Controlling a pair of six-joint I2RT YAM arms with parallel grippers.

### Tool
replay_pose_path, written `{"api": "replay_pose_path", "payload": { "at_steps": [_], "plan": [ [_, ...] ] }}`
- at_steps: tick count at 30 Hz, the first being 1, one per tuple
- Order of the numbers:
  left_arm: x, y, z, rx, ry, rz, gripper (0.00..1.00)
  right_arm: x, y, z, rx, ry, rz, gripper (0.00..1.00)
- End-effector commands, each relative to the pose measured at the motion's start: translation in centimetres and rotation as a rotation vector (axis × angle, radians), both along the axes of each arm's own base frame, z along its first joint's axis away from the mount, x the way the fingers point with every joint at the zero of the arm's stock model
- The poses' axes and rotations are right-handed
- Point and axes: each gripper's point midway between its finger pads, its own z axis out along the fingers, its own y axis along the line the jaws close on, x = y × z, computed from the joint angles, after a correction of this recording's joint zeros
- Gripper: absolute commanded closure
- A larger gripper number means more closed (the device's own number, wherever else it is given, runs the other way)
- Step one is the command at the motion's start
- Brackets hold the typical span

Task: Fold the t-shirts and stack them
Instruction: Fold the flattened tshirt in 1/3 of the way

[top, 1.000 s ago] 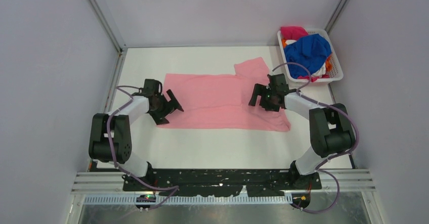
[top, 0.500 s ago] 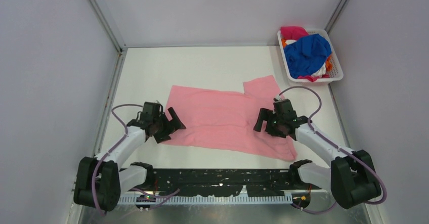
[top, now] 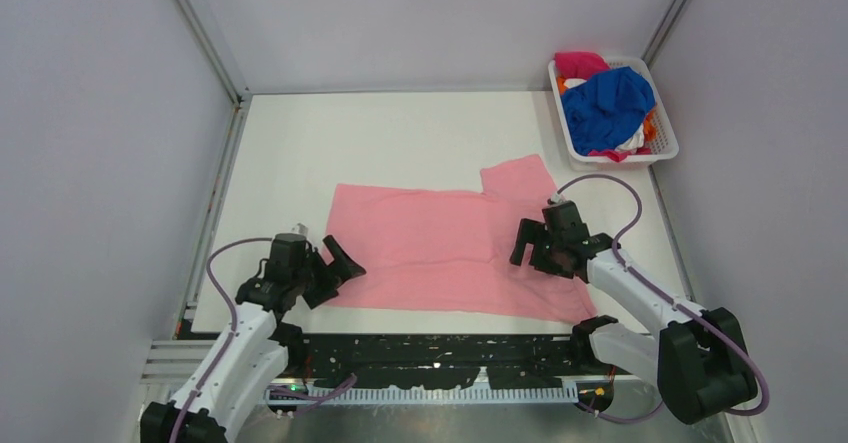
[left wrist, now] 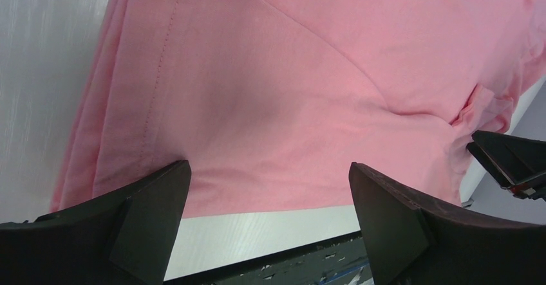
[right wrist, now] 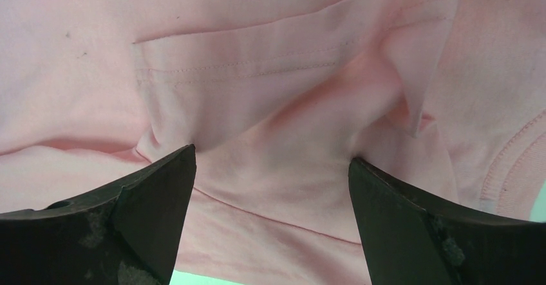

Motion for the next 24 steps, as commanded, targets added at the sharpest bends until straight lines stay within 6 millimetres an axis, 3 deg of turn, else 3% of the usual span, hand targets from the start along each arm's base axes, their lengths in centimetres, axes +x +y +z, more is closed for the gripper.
{"api": "replay_pose_path", "payload": {
  "at_steps": [1, 12, 19, 24],
  "plan": [
    [-6.3, 1.1, -3.7, 0.034, 0.244, 0.021, 0.0, 1.5, -0.9, 0.7, -0.067, -0.041, -0.006, 0.05],
    [-8.3, 1.6, -4.1, 0.01, 0.247, 0.084, 0.0, 3.2, -1.6, 2.0, -0.13, -0.108, 0.025, 0.04],
    [-8.7, 1.4, -3.7, -0.013, 0.232, 0.083, 0.0, 4.3, -0.7, 3.9, -0.096, -0.169, 0.061, 0.05],
    [-7.6, 1.1, -1.6, -0.021, 0.172, 0.062, 0.0, 4.7, 0.0, 5.5, -0.057, -0.222, 0.087, 0.05]
  ]
}}
